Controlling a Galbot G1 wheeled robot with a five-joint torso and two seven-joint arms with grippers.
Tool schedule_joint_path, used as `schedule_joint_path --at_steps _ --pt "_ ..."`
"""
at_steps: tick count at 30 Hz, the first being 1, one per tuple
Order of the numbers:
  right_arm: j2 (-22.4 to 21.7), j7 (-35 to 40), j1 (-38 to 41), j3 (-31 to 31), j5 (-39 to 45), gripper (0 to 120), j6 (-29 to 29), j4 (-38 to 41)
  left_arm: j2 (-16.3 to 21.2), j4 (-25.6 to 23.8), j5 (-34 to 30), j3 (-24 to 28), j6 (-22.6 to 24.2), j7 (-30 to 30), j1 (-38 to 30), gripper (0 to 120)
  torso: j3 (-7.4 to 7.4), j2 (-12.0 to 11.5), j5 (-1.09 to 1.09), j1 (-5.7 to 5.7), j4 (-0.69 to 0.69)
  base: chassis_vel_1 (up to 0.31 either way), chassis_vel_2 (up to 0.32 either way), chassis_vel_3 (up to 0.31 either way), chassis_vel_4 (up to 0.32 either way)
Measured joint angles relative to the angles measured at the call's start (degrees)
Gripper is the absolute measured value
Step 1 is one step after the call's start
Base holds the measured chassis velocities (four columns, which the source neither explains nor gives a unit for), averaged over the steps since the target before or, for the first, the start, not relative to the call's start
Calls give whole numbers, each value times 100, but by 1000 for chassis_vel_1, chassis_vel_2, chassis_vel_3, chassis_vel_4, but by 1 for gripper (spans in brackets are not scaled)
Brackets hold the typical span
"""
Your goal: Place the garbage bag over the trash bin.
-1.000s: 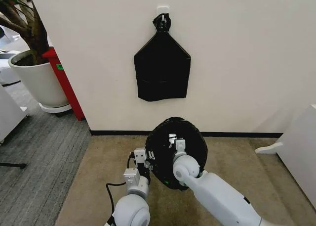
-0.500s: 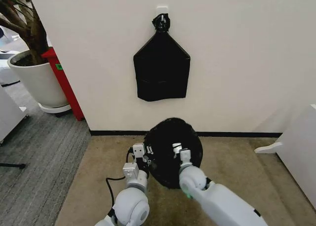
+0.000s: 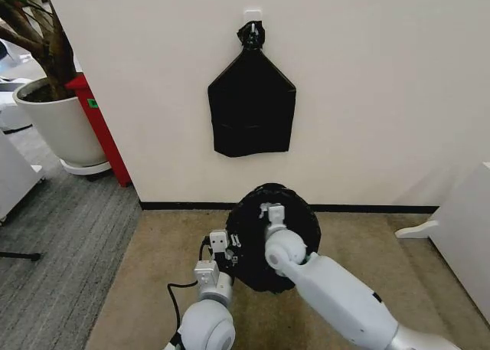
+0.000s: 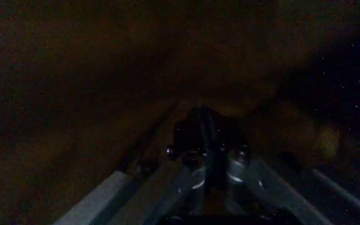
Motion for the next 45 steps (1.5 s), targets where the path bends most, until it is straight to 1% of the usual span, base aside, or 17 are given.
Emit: schedule_joint_path --at_steps 4,8,14,21,23,25,27,29,32,33,35,38,41,42,43,44,45 --pt "-112 -22 -271 -109 -57 0 6 260 1 2 -34 -47 0 -5 -94 1 0 0 1 0 -2 0 0 0 0" --pt "74 43 -248 -342 -69 0 -5 396 -6 12 -50 -65 0 -12 -132 1 0 0 0 0 0 0 0 0 0" --pt "305 148 39 -378 -47 0 -21 386 -3 51 -29 -63 -1 -14 -63 1 0 0 0 0 3 0 0 0 0" --pt "143 268 -90 -239 27 0 -132 826 24 169 -29 -94 -50 -23 -106 1 0 0 0 0 1 0 0 0 0" --pt "49 320 -187 -221 38 6 -147 1065 -2 207 -52 -123 -52 -30 -152 1 0 0 0 0 1 0 0 0 0" --pt "-22 361 -283 -221 46 15 -160 1312 -38 221 -88 -160 -51 -32 -191 1 0 0 0 0 1 0 0 0 0" --pt "-36 371 -309 -221 46 18 -162 1383 -45 228 -97 -172 -50 -33 -201 1 0 0 -1 0 0 0 0 0 0" --pt "-59 416 -438 -181 52 29 -208 1711 -72 267 -159 -260 -43 -45 -253 1 0 0 1 0 1 0 0 0 0" --pt "-86 426 -565 -77 49 39 -262 2014 -72 296 -211 -323 -38 -56 -280 1 0 0 1 0 1 0 0 0 0" --pt "-86 426 -565 -77 49 39 -262 2014 -72 296 -211 -323 -38 -56 -280 1 0 0 1 0 1 0 0 0 0" --pt "-123 421 -643 13 38 47 -291 2199 -65 312 -232 -357 -36 -60 -287 1 0 0 1 0 1 0 0 0 0" --pt "-329 242 -940 440 -138 62 -295 2735 -40 369 -237 -403 -43 -64 -291 1 0 0 1 0 1 0 0 0 0" --pt "-495 112 -1062 623 -277 69 -215 2959 -28 404 -165 -403 -52 -53 -291 1 0 0 1 0 1 0 0 0 0" --pt "-638 2 -1139 752 -388 74 -121 3120 -11 450 -66 -402 -80 -27 -291 1 0 0 1 0 0 0 0 0 0" --pt "-701 -50 -1164 804 -436 77 -81 3184 0 475 -10 -399 -99 -9 -291 1 0 0 1 0 0 0 0 0 0" --pt "-892 -205 -1198 963 -576 84 25 3332 33 545 153 -389 -151 52 -291 1 0 0 2 0 0 0 0 0 0" --pt "-1024 -302 -1190 1058 -672 86 86 3406 54 580 243 -380 -172 91 -291 1 0 0 1 0 0 0 0 0 0"
